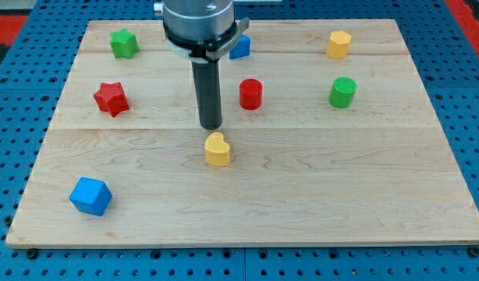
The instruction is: Move the red circle towards the bottom right of the board
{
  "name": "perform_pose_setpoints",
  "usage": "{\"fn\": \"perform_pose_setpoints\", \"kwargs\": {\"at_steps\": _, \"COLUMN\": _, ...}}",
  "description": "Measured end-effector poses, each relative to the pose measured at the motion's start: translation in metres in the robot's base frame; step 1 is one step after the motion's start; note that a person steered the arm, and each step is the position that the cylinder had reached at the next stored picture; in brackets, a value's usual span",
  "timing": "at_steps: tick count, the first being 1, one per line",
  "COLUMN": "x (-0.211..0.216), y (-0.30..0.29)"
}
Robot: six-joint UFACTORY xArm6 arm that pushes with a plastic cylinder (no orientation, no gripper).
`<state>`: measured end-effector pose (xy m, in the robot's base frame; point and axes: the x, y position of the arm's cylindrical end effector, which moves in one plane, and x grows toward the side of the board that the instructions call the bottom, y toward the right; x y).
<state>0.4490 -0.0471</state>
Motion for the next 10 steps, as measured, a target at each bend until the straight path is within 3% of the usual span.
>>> {"fn": "perform_pose_setpoints", "kwargs": {"at_steps": 1, "x": 0.052, "y": 0.001}}
{"fn": "perform_pose_setpoints", "kwargs": {"at_steps": 3, "x": 0.087, "y": 0.013}}
{"fn": "perform_pose_setpoints", "kwargs": {"at_steps": 5, "x": -0.052, "y": 0.021}}
{"fn": "perform_pose_setpoints", "kwargs": {"at_steps": 6, "x": -0.095, "y": 0.011}}
{"fn": "perform_pose_setpoints", "kwargs": {"at_steps": 7, "x": -0.061, "y": 0.075}}
{"fn": "perform_pose_setpoints", "kwargs": {"at_steps": 8, "x": 0.032, "y": 0.059}}
{"fn": "perform_pose_setpoints", "kwargs": {"at_steps": 10, "x": -0.027, "y": 0.03}}
